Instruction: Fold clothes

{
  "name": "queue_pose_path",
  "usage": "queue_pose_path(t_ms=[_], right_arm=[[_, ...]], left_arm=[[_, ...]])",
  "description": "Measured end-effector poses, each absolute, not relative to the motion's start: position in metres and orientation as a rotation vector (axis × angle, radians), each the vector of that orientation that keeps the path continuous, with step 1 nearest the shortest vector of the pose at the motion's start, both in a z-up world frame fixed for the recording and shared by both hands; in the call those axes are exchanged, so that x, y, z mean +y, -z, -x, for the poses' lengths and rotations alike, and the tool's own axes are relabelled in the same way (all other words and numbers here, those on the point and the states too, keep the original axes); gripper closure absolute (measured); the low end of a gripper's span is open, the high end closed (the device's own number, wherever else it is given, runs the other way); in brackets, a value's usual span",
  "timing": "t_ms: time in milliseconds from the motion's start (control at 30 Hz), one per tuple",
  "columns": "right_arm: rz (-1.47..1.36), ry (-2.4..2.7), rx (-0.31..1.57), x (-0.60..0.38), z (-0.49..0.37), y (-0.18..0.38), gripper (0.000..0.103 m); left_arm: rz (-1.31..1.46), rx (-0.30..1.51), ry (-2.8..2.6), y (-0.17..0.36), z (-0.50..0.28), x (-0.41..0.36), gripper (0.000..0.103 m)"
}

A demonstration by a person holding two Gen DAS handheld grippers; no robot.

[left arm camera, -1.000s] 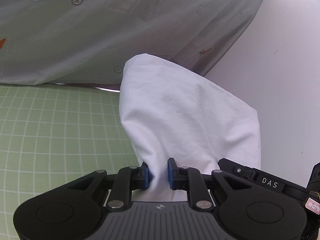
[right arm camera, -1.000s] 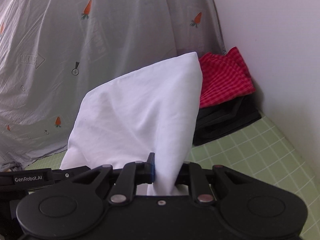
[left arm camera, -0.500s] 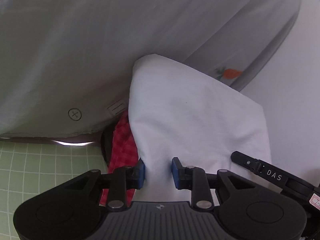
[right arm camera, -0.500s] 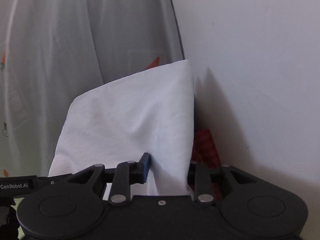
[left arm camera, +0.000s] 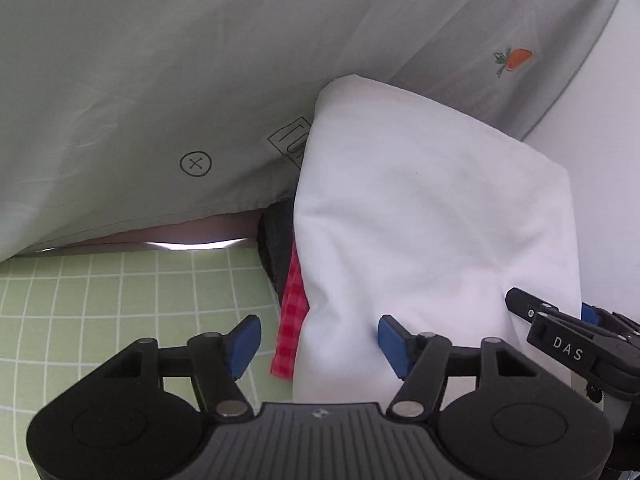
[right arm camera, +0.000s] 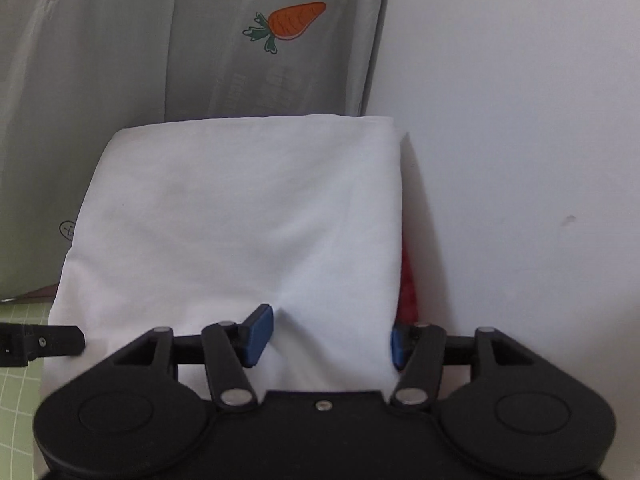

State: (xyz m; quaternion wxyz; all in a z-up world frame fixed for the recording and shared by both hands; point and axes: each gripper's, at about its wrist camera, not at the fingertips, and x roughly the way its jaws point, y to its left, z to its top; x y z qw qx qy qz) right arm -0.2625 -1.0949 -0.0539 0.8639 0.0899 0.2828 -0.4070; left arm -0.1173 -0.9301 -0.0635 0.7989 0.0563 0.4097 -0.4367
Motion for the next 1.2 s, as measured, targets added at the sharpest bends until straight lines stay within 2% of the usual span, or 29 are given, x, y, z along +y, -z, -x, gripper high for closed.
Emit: queue_pose_path(t_ms=[100,233,300,333,367,400,467,500,533,733,900,1200], right_arm=[[-0.203,0.855,0.601,-1.065,0.287,0.055,0.034],[-0.261,0.856,0.652,-1.019,0.331,0.062,0.032],[-0.289,0.857,0.678,-0.997,0.353,0.066,0.032],[-0.303,0.857,0.691,-0.985,0.364,0.068,0.031],[-0.319,0.857,0.678,-0.972,0.374,0.064,0.026],[-0.332,0.854,0.657,-0.96,0.383,0.055,0.017],[-0.333,0.84,0.614,-0.934,0.402,0.04,0.004],[-0.323,0.839,0.594,-0.919,0.413,0.033,0.002],[-0.312,0.84,0.578,-0.91,0.416,0.026,0.002],[-0.305,0.818,0.548,-0.846,0.458,0.002,0.0],[-0.358,0.821,0.55,-0.807,0.504,0.005,0.0],[-0.308,0.82,0.576,-0.774,0.536,0.007,0.0]], left_arm=[[-0.154,0.903,0.921,0.07,0.134,-0.907,0.036],[-0.179,0.945,0.921,0.071,0.173,-0.859,0.036],[-0.183,0.918,0.948,0.054,0.198,-0.831,0.028],[-0.188,0.889,0.962,0.047,0.209,-0.819,0.018],[-0.193,0.859,0.976,0.041,0.221,-0.808,0.01],[-0.203,0.817,0.997,0.032,0.235,-0.797,0.009],[-0.22,0.742,1.036,0.016,0.26,-0.778,0.006],[-0.223,0.711,1.053,0.008,0.272,-0.769,0.005],[-0.226,0.681,1.07,0.001,0.283,-0.76,0.0],[-0.283,0.59,1.085,-0.019,0.337,-0.718,0.0],[-0.255,0.62,1.104,-0.019,0.359,-0.684,0.0],[-0.258,0.626,1.084,-0.017,0.384,-0.659,0.0]])
